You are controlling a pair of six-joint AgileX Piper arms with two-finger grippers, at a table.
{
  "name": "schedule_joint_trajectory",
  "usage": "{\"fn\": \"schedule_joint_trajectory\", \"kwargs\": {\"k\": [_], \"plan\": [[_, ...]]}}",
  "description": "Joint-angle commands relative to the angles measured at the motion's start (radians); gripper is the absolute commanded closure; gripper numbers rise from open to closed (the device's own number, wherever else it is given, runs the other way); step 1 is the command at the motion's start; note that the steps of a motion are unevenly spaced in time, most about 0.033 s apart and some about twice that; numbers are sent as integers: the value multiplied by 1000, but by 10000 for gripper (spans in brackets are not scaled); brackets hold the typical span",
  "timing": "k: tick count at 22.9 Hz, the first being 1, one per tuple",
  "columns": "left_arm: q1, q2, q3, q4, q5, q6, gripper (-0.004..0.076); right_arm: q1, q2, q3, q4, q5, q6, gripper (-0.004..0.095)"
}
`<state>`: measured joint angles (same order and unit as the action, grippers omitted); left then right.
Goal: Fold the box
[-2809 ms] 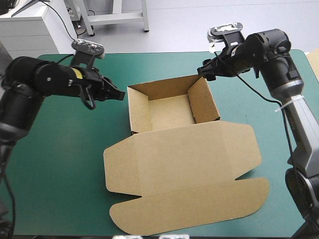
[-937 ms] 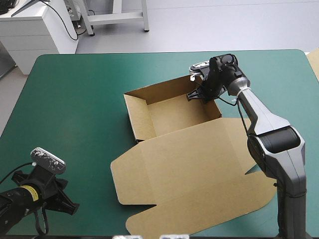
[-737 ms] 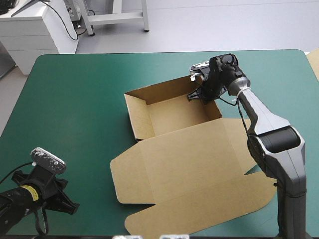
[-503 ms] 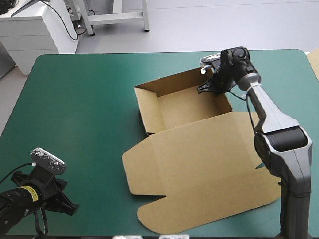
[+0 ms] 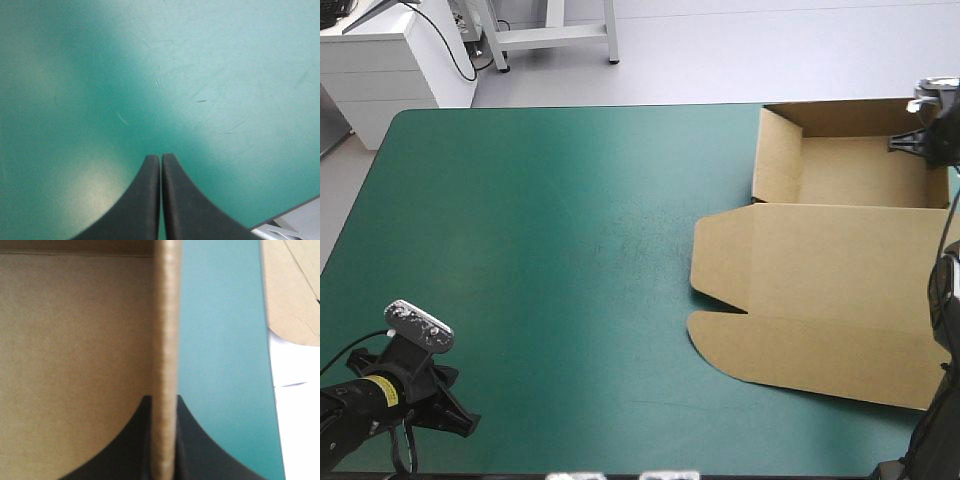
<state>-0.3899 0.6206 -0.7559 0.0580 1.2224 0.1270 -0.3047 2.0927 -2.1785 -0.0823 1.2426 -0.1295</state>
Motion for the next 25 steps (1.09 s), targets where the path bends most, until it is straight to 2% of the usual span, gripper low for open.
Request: {"fn": "schedule_joint_trajectory", "kwargs": {"k": [1, 5, 8, 10, 12, 14, 15, 17, 22, 25], "plan": [[0, 0, -24, -9, -47, -2, 731, -89, -72, -28, 27, -44, 3, 929], [0, 0, -24, -9, -55, -2, 731, -224, -72, -23, 52, -31, 2, 929], [0, 0, -24, -9, -66, -2, 731, -258, -70, -23, 65, -24, -29, 899], [0, 0, -24, -9, -78, -2, 731, -265, -70, -23, 118, -25, -54, 752], [0, 0, -24, -12, -81, -2, 731, -265, -70, -23, 137, -37, -54, 519], [0, 0, -26, -28, -77, -2, 731, -265, -70, -23, 104, -61, -38, 188], [0, 0, -26, -30, -77, -2, 731, -265, -70, -23, 92, -61, -30, 115], [0, 0, -26, -28, -77, -2, 731, -265, -72, -35, 82, -51, -29, 40], [0, 0, -26, -28, -83, -2, 731, -265, -106, -54, 128, -10, -42, 41], [0, 0, -26, -28, -87, -2, 731, -265, -145, -61, 211, 3, -81, 181]]}}
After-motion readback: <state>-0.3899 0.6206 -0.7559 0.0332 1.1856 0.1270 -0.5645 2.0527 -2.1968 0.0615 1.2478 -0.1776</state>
